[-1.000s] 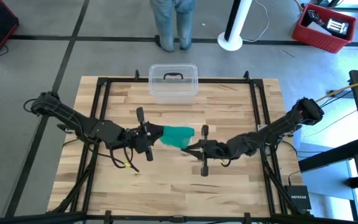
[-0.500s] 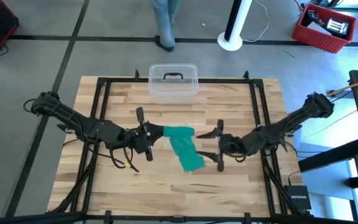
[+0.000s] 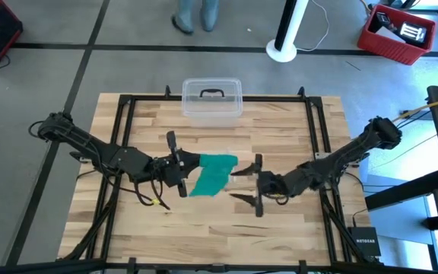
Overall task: Roll bandage
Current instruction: Roll the green bandage
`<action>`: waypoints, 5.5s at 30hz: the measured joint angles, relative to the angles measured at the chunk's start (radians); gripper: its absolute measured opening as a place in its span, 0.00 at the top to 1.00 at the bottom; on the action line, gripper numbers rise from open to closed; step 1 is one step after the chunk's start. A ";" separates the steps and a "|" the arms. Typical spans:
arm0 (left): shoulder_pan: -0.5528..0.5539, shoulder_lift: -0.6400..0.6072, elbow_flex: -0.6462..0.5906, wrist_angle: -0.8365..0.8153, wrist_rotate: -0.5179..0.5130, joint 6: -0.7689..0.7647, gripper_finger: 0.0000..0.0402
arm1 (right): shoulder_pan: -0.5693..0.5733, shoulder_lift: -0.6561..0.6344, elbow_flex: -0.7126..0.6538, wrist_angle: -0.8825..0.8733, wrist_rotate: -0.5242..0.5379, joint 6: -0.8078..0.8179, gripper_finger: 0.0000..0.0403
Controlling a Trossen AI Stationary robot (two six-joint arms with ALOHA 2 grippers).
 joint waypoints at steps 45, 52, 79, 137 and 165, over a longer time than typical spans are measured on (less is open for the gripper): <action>-0.015 -0.072 -0.033 0.065 0.007 0.154 0.97 | 0.048 0.212 0.235 0.112 0.068 -0.029 0.98; -0.018 -0.083 -0.033 0.064 0.105 0.033 0.97 | 0.017 0.230 0.235 0.113 0.050 -0.001 0.89; -0.006 -0.069 -0.034 0.069 0.102 -0.002 0.97 | -0.025 0.071 0.232 -0.423 -0.109 0.084 0.34; -0.115 -0.069 -0.034 0.035 0.063 -0.064 0.97 | -0.129 0.305 -0.016 0.270 0.121 -0.289 0.97; -0.180 0.003 -0.034 -0.347 0.253 -0.591 0.97 | -0.135 0.089 0.005 0.264 0.325 -0.685 0.99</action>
